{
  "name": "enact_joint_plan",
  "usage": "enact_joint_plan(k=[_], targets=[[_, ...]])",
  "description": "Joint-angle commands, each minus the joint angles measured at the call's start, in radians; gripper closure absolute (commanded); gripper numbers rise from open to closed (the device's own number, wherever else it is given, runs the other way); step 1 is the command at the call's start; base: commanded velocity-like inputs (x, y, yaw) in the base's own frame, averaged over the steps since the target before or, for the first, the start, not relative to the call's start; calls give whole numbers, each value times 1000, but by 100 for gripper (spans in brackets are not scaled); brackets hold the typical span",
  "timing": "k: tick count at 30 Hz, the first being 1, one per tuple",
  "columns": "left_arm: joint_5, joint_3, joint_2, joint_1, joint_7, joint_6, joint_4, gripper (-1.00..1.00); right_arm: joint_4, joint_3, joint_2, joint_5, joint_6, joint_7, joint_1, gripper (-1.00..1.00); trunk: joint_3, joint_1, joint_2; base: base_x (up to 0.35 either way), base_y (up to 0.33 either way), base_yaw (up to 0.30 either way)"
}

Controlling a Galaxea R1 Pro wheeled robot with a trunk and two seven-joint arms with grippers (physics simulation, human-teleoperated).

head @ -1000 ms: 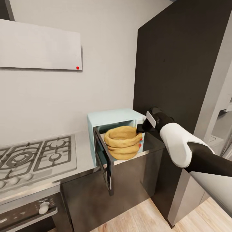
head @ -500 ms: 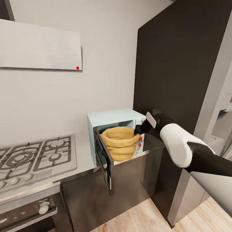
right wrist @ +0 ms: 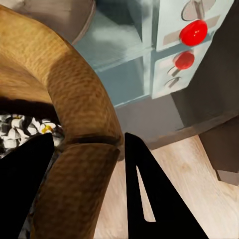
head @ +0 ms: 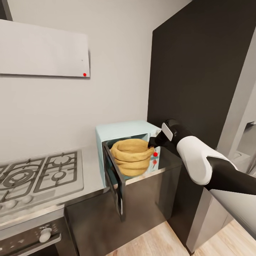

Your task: In the kitchen, take the popcorn bag from the countertop, put it into the microwave, and heat it until the popcorn is cooked so the cooked popcorn ends up inside the bag.

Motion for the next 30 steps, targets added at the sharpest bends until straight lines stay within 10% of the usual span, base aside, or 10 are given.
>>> enact_joint_plan(k=[1, 30], targets=[[0, 6, 0, 0, 1, -2, -1, -100, -1, -8, 1, 10, 4, 5, -1, 100, -1, 0, -1, 246, 0, 0], [0, 6, 1, 0, 1, 0, -1, -100, 21, -6, 11, 3, -50, 7, -1, 100, -1, 0, -1, 146, 0, 0]])
